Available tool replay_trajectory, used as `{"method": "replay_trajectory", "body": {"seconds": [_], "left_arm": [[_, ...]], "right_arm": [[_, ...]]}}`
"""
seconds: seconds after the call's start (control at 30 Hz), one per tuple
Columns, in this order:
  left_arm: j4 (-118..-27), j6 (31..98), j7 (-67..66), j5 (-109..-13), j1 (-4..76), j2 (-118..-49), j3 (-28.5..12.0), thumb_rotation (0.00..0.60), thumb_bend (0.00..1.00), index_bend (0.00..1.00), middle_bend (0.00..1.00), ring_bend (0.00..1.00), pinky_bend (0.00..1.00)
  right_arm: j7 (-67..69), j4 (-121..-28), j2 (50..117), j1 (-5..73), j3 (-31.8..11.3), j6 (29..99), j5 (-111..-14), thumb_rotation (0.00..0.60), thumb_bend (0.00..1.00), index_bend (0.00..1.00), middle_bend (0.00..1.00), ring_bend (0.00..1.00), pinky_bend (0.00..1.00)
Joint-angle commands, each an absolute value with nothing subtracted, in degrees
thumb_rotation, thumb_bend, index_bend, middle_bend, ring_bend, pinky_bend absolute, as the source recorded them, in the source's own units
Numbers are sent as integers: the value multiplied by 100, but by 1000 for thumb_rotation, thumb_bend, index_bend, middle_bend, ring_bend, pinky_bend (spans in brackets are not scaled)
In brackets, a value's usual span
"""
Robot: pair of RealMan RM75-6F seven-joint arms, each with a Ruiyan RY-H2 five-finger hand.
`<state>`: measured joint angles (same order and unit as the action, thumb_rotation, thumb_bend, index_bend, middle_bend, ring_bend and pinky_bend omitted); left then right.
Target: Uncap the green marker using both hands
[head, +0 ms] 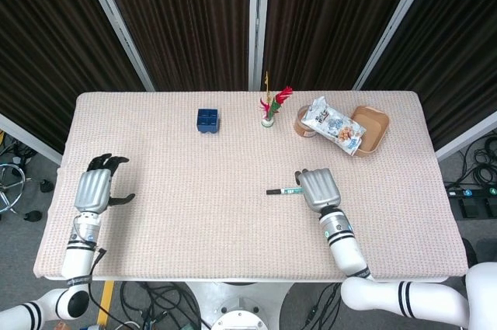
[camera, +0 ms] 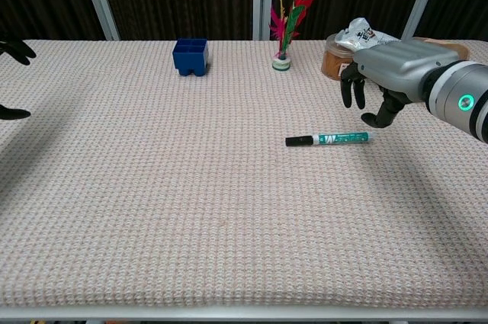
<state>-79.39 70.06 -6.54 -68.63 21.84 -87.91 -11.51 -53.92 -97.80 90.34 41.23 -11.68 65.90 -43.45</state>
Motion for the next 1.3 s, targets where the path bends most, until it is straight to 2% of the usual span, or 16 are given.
{"method": "replay_trajectory", "body": {"seconds": [0.03,0.13,0.23,0.43,0.6,1.3], "left_arm": [[-7878,6963,-567,-6876,2172,-8793,-1116,600,29,250,244,122,148],[-7838,6933,-495,-6892,2166,-8794,-1089,600,29,250,244,122,148],[-7813,6919,-457,-6913,2164,-8794,-1070,600,29,250,244,122,148],[-7795,6852,-440,-6930,2195,-8796,-1048,600,29,250,244,122,148],[-7800,6825,-448,-6952,2216,-8776,-1035,600,29,250,244,122,149],[-7853,6841,-525,-6953,2224,-8746,-1011,600,28,254,244,122,152]], "right_arm": [[-5372,-9737,9024,4136,-1097,6694,-4425,600,277,505,485,932,993],[-5335,-9624,9030,4132,-1043,6771,-4461,600,278,543,511,932,993],[-5262,-9489,9004,4139,-994,6654,-4338,600,276,548,496,930,993],[-5086,-9108,9036,4243,-923,6204,-4018,600,262,470,421,916,993],[-4903,-8841,9189,4303,-898,6136,-4070,600,247,428,393,912,993],[-4693,-7946,9998,4408,-876,6215,-4113,600,271,445,427,912,993]]}}
